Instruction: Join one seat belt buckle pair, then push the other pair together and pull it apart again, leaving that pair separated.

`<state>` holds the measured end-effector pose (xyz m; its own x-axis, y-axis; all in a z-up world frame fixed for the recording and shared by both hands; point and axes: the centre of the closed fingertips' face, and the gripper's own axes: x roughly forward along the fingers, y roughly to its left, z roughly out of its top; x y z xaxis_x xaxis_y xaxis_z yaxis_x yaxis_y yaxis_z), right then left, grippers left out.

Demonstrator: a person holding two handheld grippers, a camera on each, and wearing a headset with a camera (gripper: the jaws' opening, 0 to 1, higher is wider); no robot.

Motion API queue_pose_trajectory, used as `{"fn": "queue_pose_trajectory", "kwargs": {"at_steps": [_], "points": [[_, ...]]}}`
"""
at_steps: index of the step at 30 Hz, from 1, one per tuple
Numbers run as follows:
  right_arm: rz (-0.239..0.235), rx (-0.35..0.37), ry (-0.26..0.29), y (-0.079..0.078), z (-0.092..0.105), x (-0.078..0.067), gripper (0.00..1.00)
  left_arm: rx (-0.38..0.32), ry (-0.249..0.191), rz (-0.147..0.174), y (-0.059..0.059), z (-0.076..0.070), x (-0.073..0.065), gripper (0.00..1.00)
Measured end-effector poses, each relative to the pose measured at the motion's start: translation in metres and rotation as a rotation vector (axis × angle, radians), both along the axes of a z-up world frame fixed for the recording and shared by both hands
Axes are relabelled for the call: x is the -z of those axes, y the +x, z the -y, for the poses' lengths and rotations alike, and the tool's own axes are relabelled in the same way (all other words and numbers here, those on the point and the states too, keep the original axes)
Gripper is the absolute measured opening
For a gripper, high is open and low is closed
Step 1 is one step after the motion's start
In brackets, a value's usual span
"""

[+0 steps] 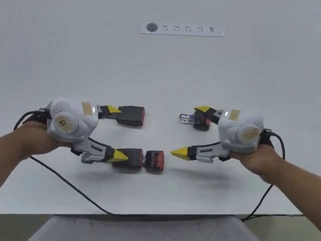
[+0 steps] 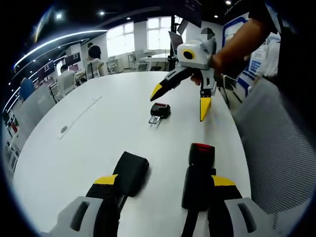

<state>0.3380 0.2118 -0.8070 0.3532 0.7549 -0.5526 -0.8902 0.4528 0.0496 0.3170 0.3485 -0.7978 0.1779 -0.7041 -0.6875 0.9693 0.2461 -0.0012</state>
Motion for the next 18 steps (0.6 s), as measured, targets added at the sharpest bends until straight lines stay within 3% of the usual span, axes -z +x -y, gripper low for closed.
{"fn": "queue_pose_trajectory", "kwargs": {"at_steps": [9,18], "points": [[-0.001,0.007,-0.024,0.022,0.025,0.002,0.87,-0.01,-0.007,0.007,0.031,0.002,-0.003,0.74],[-0.032,0.002,-0.054,0.03,0.039,0.008,0.89,0.005,0.021,-0.005,0.048,-0.002,0.008,0.73]]}}
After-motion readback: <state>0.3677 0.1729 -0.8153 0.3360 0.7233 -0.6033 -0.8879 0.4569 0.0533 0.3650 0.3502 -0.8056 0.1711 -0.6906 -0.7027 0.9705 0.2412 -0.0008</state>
